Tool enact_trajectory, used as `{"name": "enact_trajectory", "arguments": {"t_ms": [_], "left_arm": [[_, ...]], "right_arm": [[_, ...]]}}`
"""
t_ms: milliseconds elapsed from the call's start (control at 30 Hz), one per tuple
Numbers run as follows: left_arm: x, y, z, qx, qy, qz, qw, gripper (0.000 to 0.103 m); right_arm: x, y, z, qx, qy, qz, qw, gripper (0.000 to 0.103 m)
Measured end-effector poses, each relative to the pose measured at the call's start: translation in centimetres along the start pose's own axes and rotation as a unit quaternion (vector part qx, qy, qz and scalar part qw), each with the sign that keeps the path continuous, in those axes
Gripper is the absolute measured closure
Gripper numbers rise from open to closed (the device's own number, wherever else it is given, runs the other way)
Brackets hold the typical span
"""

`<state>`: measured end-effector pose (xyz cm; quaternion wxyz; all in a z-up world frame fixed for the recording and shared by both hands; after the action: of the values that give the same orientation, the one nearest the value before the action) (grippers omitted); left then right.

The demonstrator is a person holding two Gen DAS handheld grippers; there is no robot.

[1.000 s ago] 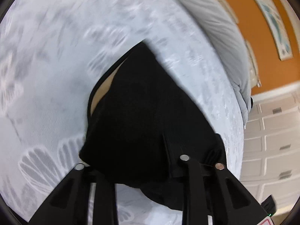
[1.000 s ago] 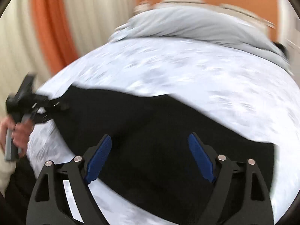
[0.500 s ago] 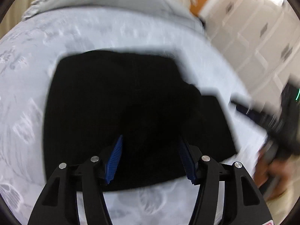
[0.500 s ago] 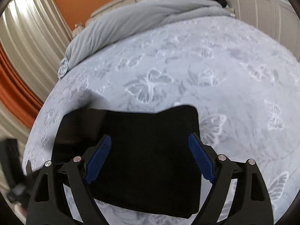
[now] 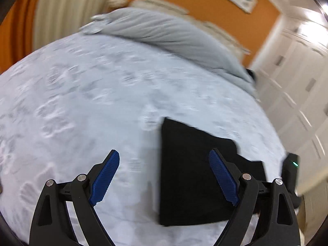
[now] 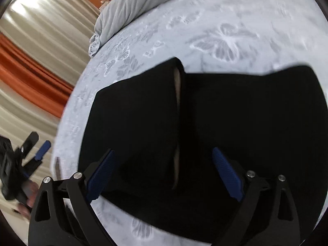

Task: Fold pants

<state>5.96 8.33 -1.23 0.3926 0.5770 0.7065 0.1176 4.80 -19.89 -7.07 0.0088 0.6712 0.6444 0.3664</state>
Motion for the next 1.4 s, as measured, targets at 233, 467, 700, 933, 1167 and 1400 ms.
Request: {"name": "enact_trajectory", "arguments": {"t_ms": [233, 467, 700, 933, 1167, 1400], "left_arm": [[3.8, 1.7, -0.1, -0.004, 0.039, -0.044, 0.9983, 0.016], [3.4, 1.7, 0.1, -0.009, 0.039, -0.057, 0.9976, 0.016], [-1.1, 0.1, 3.1, 0.025, 0.029, -0.009, 0.9992, 0.016], [-4.7, -1.6, 5.4, 0.047, 0.010, 0.027, 0.9984, 0.016], [-9.3, -5.3, 4.6, 0.080, -0.086, 0.137, 0.9835, 0.016], [-15.1, -9.9, 4.8, 0.075, -0.123, 0.282, 0.9486, 0.016]], "right_arm": [[4.3, 0.9, -0.6, -0.028, 0.013, -0.045, 0.999, 0.082], [5.3, 2.1, -12.0, -0.156, -0.017, -0.127, 0.979, 0.093], [-8.5, -1.5, -9.2, -0.043, -0.103, -0.005, 0.994, 0.084], [-8.5, -2.4, -9.8, -0.034, -0.028, 0.034, 0.998, 0.038], [-7.7, -1.5, -4.8, 0.032, 0.001, 0.059, 0.998, 0.026], [-5.5, -0.2, -3.3, 0.034, 0.035, 0.042, 0.998, 0.069]]}}
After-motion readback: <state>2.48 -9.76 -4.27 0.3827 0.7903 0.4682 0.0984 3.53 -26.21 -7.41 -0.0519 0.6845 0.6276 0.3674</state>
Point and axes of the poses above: each gripper's, at about its wrist camera, not at the fingertips, and z roughly the way its jaws point, x to its left, y to its top, the point moved 1 cm from there along z, roughly the way its jaws point, and after that the axes turned 3 degrees about -z, right-handed, at the moved point
